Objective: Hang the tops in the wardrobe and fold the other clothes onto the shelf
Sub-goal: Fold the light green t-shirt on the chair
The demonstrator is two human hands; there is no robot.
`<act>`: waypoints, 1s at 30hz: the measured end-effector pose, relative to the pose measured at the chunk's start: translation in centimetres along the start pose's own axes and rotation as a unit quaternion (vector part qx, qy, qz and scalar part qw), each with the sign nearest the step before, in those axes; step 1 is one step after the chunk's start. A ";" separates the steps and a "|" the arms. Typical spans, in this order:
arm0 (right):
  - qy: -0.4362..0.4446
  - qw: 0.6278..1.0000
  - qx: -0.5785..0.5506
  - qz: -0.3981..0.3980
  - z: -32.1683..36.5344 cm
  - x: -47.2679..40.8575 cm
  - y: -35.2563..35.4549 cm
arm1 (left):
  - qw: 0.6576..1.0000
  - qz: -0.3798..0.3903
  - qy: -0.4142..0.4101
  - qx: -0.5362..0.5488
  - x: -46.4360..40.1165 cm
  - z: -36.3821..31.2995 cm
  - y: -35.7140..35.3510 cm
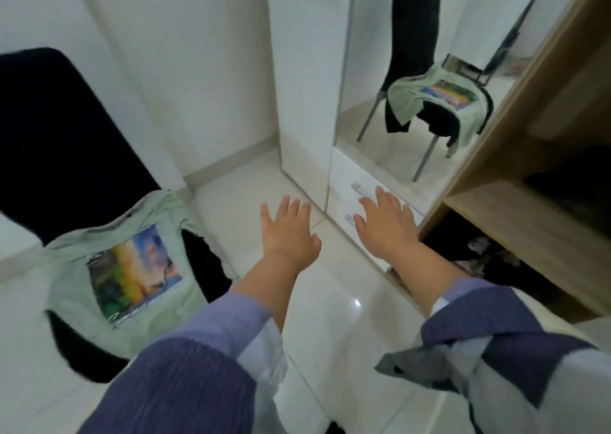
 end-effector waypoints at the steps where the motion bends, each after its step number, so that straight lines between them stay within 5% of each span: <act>1: 0.020 1.000 0.007 0.002 2.3 -0.1 -0.3 | 1.000 0.000 0.021 -0.002 0.9 2.2 -0.1; 15: 0.231 0.972 0.017 0.049 35.1 -1.7 -5.2 | 0.961 -0.012 0.275 0.023 10.7 36.0 -1.4; 30: 0.318 0.942 0.031 0.103 53.9 -17.1 -14.5 | 0.932 -0.002 0.349 0.102 1.3 55.2 -9.7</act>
Point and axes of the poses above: each hand's wrist, its own x-axis away from the middle knuckle, its own y-axis out of the back of the hand, z = x × y, the point moved 5 cm from there along -x, towards the middle knuckle
